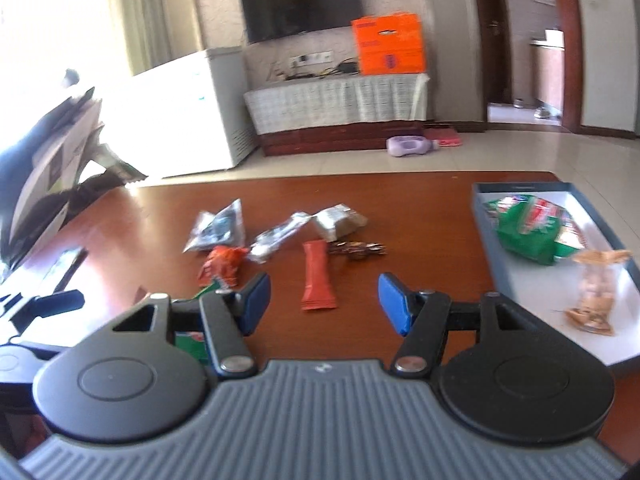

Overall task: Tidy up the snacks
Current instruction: 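Move left tool to second green shrimp-chip bag while right tool grasps orange candy bar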

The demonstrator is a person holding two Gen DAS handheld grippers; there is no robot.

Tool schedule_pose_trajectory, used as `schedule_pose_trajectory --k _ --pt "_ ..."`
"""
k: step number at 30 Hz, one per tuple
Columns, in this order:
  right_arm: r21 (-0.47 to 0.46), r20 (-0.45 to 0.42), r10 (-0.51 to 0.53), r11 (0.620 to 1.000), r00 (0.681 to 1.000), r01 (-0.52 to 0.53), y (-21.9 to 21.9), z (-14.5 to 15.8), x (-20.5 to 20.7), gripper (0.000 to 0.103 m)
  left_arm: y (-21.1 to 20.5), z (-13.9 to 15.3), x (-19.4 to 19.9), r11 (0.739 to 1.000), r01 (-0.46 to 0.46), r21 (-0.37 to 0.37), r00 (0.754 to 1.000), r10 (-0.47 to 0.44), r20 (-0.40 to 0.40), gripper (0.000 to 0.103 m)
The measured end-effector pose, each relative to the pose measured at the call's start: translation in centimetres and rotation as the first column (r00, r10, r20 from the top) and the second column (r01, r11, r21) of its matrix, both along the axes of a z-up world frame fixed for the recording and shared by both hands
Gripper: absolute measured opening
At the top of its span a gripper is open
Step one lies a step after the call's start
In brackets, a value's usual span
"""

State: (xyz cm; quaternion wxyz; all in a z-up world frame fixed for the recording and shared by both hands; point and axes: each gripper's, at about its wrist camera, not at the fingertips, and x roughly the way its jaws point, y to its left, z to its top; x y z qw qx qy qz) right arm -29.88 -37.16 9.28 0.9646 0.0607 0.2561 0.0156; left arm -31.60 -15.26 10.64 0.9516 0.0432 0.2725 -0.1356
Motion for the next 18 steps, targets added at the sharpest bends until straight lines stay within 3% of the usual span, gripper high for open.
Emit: schedule_pose_trajectory --k 7,18 --pt "-0.003 -0.024 -0.005 1.000 1.000 0.005 1.1 -0.6 1.2 0.062 -0.9 -2.5 2.4 0.999 0.018 0.031 0.998 -0.017 -0.061 0.101" --pt "-0.038 -0.075 -0.004 0.999 0.997 0.001 1.1 -2.6 5.3 0.062 -0.5 -2.2 8.2 0.998 -0.031 0.061 0.995 0.036 -0.093 0.101"
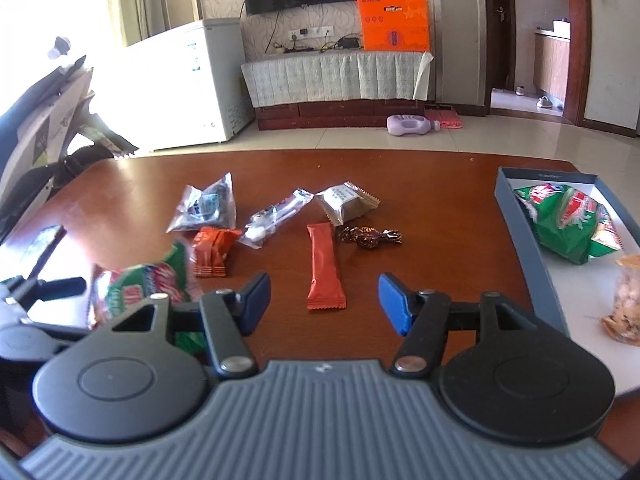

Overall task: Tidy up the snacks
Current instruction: 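Move left tool to second green shrimp-chip bag while right tool grasps orange candy bar, then close left tool on the second green shrimp-chip bag and lift it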

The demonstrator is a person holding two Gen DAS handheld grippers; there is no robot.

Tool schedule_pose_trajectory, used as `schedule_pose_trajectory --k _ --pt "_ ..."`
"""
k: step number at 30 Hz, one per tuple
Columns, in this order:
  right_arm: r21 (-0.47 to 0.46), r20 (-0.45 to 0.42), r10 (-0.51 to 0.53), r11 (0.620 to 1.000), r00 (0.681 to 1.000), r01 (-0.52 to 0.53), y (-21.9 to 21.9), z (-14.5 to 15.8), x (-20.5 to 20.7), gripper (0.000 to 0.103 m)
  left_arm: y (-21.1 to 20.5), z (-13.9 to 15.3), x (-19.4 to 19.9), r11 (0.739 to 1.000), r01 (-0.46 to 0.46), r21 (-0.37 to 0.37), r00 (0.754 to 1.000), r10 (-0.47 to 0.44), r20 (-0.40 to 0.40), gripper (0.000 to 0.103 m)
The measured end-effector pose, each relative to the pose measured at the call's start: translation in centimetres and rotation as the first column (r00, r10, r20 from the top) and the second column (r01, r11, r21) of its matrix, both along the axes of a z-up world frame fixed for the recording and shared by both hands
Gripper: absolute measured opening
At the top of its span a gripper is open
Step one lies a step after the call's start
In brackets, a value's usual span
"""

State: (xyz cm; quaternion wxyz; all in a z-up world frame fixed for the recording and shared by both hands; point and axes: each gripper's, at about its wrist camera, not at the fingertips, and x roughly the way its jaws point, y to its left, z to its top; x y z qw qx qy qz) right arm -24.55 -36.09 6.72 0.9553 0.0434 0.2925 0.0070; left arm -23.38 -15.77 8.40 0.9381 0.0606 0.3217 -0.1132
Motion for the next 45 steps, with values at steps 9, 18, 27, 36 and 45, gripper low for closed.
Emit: schedule_pose_trajectory --k 9,18,27,36,45 --pt "-0.014 -0.071 0.035 0.999 0.997 -0.036 1.1 -2.0 4.8 0.044 0.7 0.5 3.2 0.990 0.135 0.041 0.991 -0.135 -0.004 0.101" --pt "-0.012 -0.139 0.001 1.000 0.990 -0.003 1.0 -4.1 8.4 0.025 0.9 -1.3 4.1 0.968 0.251 0.012 0.968 -0.251 -0.015 0.101" --pt "-0.031 -0.152 0.012 0.999 0.988 -0.017 1.2 -3.9 8.1 0.023 0.5 -2.0 3.6 0.950 0.313 0.011 0.949 -0.312 -0.045 0.101" --pt "-0.076 -0.137 0.012 0.997 0.990 -0.023 2.2 -4.0 8.4 0.030 -0.2 -4.0 3.6 0.940 0.339 0.042 0.935 -0.331 -0.127 0.101" --pt "-0.053 -0.119 -0.013 0.999 0.993 0.007 2.2 -4.0 8.8 0.045 0.0 -3.6 3.8 0.961 0.273 -0.032 0.954 -0.275 -0.122 0.100"
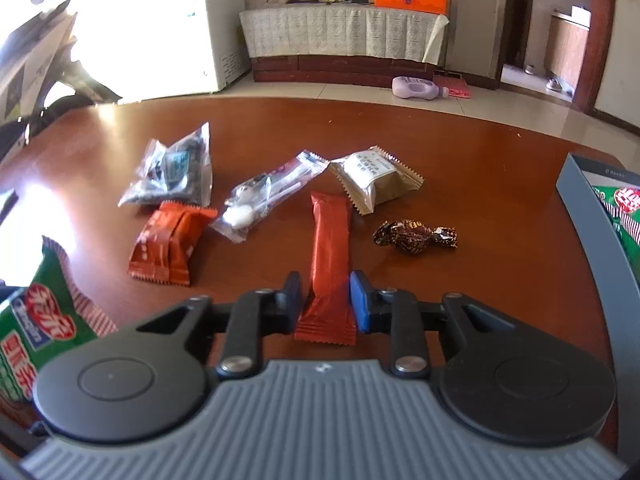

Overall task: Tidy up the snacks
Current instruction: 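Close left tool on the second green shrimp-chip bag and lift it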

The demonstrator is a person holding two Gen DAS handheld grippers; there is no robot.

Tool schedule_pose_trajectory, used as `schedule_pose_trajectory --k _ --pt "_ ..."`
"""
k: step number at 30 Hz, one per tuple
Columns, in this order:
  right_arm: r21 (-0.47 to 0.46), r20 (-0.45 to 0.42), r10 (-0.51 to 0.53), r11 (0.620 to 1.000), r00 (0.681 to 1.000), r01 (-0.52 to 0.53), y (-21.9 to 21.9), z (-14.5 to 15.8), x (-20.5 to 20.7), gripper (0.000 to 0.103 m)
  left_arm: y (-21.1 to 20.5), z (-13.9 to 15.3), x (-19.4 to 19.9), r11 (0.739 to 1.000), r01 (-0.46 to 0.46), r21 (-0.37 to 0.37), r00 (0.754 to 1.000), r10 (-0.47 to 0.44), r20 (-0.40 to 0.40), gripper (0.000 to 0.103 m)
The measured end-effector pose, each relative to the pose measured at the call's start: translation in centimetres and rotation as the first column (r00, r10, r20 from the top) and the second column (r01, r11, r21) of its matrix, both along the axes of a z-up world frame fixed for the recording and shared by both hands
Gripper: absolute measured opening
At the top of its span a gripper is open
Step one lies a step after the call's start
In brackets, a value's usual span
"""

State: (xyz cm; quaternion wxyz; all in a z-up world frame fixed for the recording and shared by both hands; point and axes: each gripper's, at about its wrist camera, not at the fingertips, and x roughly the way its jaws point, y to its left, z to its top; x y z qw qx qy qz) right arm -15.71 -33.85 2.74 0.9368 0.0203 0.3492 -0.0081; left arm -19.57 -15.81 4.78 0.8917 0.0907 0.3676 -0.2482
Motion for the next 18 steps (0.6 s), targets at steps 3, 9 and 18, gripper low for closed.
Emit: schedule_pose_trajectory --k 3,9,18 --pt "0.001 -0.001 0.002 1.000 1.000 -0.002 0.3 -0.4 0.5 0.049 -0.1 -0.2 0.0 1.000 -0.003 0.016 1.000 0.003 0.005 0.100" --pt "-0.019 0.005 0.013 1.000 1.000 -0.013 0.5 -0.6 1.3 0.040 1.0 -0.7 0.4 1.000 -0.018 0.018 1.000 0.019 -0.021 0.084" --pt "0.002 -0.027 0.011 1.000 1.000 -0.011 -0.2 -0.2 0.5 0.023 0.5 -0.6 0.2 0.998 -0.027 0.054 0.999 0.025 0.029 0.073"
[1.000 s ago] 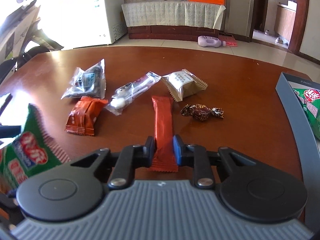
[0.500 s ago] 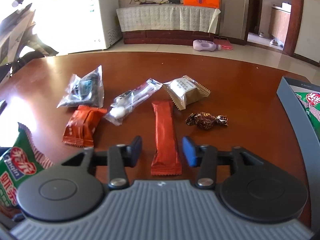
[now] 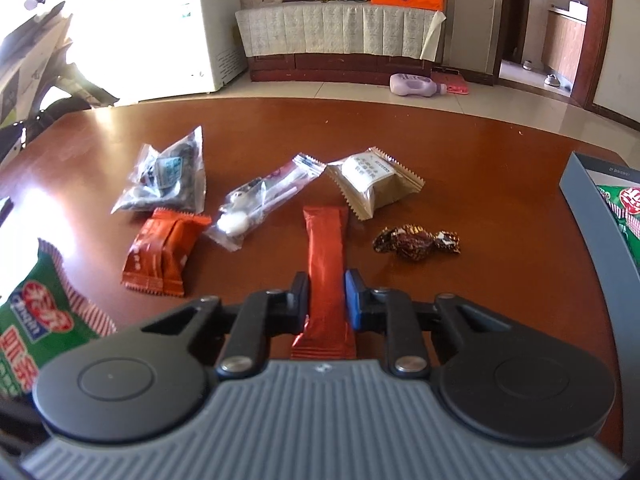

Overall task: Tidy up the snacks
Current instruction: 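Close left tool on the second green shrimp-chip bag and lift it, then carry green bag in left tool while right tool carries orange bar toward box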

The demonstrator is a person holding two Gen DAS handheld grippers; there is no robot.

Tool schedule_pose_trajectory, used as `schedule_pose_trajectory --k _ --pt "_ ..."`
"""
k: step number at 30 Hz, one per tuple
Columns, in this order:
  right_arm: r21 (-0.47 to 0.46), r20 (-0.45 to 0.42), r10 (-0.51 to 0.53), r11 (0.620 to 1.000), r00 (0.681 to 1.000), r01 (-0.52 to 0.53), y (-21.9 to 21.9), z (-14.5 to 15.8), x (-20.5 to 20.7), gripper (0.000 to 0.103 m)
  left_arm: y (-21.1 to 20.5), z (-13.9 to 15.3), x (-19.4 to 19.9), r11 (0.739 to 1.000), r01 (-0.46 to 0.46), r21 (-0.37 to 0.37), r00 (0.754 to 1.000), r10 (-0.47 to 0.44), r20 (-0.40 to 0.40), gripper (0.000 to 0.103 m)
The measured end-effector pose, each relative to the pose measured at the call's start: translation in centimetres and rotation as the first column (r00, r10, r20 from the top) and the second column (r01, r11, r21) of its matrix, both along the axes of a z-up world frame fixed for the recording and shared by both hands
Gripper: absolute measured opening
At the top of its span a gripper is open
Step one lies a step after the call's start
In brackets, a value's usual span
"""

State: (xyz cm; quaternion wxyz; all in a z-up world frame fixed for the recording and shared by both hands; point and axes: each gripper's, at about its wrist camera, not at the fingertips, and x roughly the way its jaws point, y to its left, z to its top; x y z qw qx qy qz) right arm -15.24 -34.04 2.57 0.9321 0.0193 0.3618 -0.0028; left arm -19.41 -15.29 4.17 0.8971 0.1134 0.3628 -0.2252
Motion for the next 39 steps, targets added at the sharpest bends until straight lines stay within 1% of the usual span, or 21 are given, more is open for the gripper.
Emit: schedule_pose_trajectory --k 9,11,20,39 --pt "-0.047 -0.030 0.031 0.998 0.999 -0.033 -0.3 0.4 -2.6 0.023 -1.2 -0.1 -0.4 0.999 -0.007 0.035 0.999 0.006 0.052 0.070" --pt "-0.051 -0.027 0.034 0.998 0.999 -0.036 -0.5 0.8 -3.3 0.023 -1.4 0.1 -0.5 1.000 -0.008 0.028 0.998 0.007 0.057 0.070" --pt "-0.049 0.026 0.054 0.997 0.998 -0.052 -0.6 2.7 -6.5 0.023 -2.5 1.5 -1.3 1.000 -0.024 -0.008 0.994 0.025 0.104 0.069" --pt "-0.032 0.114 0.054 0.998 0.992 -0.051 -1.0 5.2 -9.9 0.023 -3.8 2.9 -2.2 0.997 -0.062 -0.050 0.991 0.067 0.119 0.069"
